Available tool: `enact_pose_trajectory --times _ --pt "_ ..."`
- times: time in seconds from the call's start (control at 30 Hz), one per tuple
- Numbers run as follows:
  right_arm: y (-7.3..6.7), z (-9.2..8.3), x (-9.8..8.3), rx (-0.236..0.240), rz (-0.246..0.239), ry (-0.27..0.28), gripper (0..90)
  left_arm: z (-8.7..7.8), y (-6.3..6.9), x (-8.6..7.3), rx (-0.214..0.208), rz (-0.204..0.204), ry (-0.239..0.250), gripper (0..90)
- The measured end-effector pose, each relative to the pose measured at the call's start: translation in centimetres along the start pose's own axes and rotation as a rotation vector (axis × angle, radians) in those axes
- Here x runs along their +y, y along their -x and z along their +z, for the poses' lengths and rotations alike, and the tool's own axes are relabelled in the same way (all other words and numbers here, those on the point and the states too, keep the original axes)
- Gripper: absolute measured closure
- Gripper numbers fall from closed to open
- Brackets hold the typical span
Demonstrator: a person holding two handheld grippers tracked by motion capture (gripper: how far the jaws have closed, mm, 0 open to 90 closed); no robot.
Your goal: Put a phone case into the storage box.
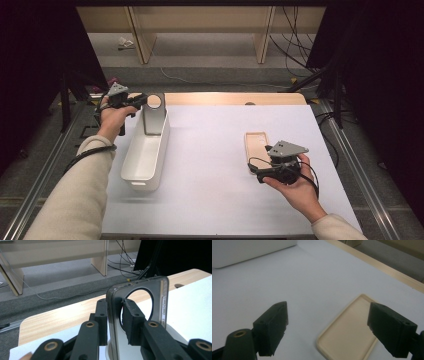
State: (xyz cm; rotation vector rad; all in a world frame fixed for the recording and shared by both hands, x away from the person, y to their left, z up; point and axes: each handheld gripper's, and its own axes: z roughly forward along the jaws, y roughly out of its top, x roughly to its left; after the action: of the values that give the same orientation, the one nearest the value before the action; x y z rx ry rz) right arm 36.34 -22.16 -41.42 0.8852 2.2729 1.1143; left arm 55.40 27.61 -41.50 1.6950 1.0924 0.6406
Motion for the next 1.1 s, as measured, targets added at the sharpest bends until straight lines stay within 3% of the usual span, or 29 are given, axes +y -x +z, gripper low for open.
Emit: enact_pose_trajectory --times 0.23,0.5,0.6,0.73,1.1 --pt "0.0 0.0 0.0 0.001 0.001 -0.001 17.7 0.1 0.1 0.1 0.01 0.0 -0.011 70.7" --pt "0.0 0.0 0.0 0.001 0.001 -0.003 17.7 0.2 0.7 0.5 0.047 -0.043 -0.072 44.6" --pt "0.0 0.0 0.0 0.0 0.001 -0.004 17.7 0.1 0.9 0.7 0.076 -0.029 -0.102 30.1" --pt "0.0 0.1 0.0 -0.001 -0.001 -0.007 17.6 -0.4 1.2 1.1 0.081 -0.008 -0.123 15.9" --pt "0.1 0.1 -0.1 -0.005 0.003 -0.01 17.5 -3.2 2.6 1.6 0.074 0.025 -0.132 2.9"
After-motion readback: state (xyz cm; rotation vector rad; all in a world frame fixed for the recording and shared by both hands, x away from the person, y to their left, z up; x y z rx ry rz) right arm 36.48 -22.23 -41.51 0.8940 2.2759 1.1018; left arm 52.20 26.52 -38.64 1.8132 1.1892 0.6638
